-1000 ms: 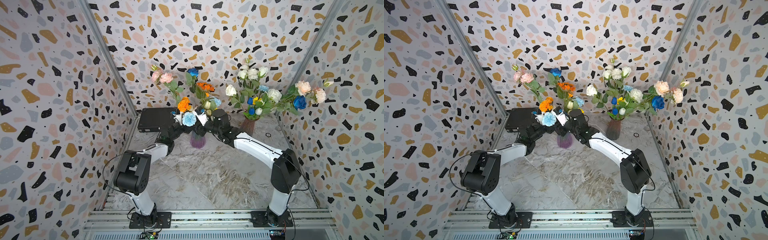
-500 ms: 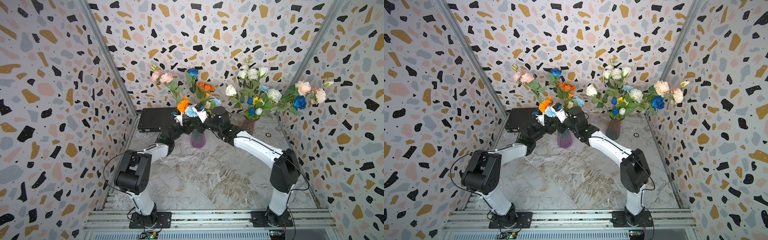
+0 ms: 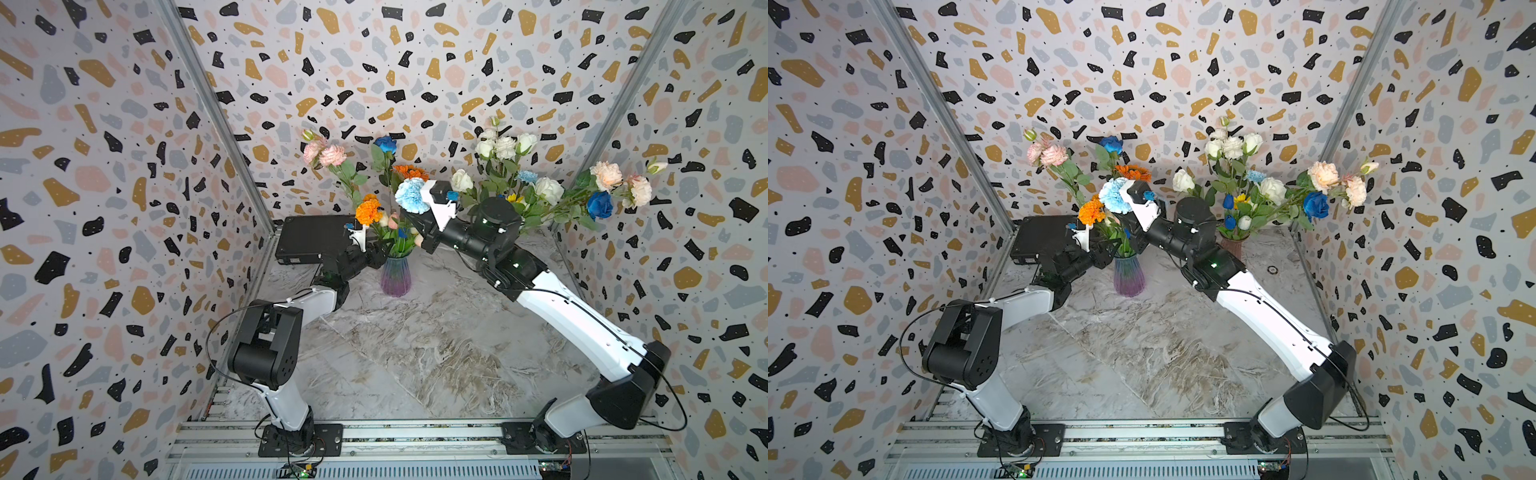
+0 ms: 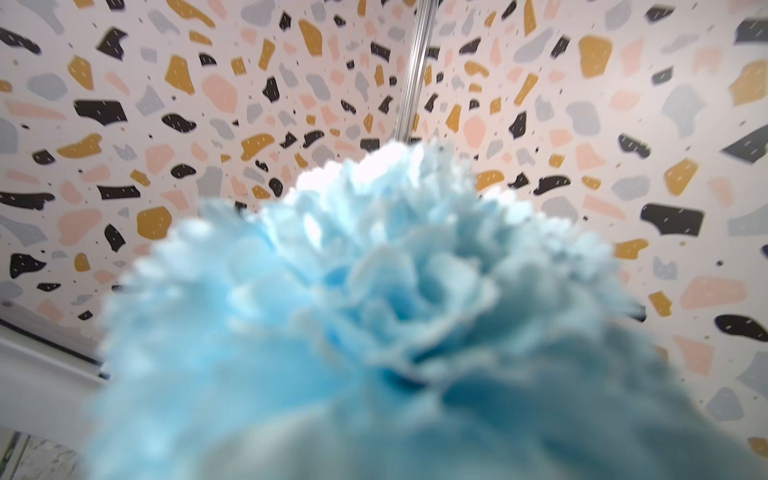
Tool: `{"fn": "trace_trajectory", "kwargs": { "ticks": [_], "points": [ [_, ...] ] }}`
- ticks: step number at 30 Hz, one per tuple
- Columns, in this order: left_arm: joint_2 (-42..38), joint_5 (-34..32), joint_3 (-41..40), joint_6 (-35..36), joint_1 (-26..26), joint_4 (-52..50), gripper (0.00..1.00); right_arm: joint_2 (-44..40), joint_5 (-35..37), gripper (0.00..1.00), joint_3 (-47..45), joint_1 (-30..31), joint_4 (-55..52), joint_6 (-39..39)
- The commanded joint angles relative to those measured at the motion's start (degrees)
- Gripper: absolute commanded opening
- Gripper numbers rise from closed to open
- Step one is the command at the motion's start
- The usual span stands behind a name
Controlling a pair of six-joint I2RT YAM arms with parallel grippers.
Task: Pick out blue flowers from the vase
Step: Pick up the flower from the vase, then place the flower at the center of the board.
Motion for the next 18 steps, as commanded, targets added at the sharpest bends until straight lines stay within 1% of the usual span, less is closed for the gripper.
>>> {"fn": "trace_trajectory", "kwargs": {
  "ticks": [1, 4, 7, 9, 11, 14, 18],
  "points": [
    [-0.7, -0.8, 0.5, 3.9, -0.5, -3.9, 0.53, -6.4, -1.8, 0.01, -1.6, 0.4, 3.7, 2.6],
    [-1.3, -0.9, 0.4, 4.5, -0.4, -4.6, 0.53, -11.1, -2.1, 0.00, -2.7, 0.6, 2.9, 4.6],
    [-1.5, -0.6, 0.6, 4.7, -0.5, -5.0, 0.53, -15.5, -1.6, 0.00, -3.1, 0.6, -0.5, 6.3],
    [-1.7, -0.5, 0.7, 4.7, -0.4, -5.5, 0.53, -18.1, -0.1, 0.00, -3.5, 0.6, -3.7, 7.3],
    [-2.1, -0.5, 0.6, 4.8, -0.4, -5.8, 0.53, -20.6, 3.2, 0.00, -3.9, 0.6, -7.8, 9.0],
    [-2.7, -0.7, 0.6, 5.3, -0.4, -6.6, 0.53, -22.5, 9.4, 0.00, -4.2, 0.6, -17.4, 11.5],
    [-3.4, -0.3, 0.5, 5.5, -0.4, -7.3, 0.54, -23.2, 17.5, 0.00, -6.8, 0.4, -25.3, 13.1]
  ]
}}
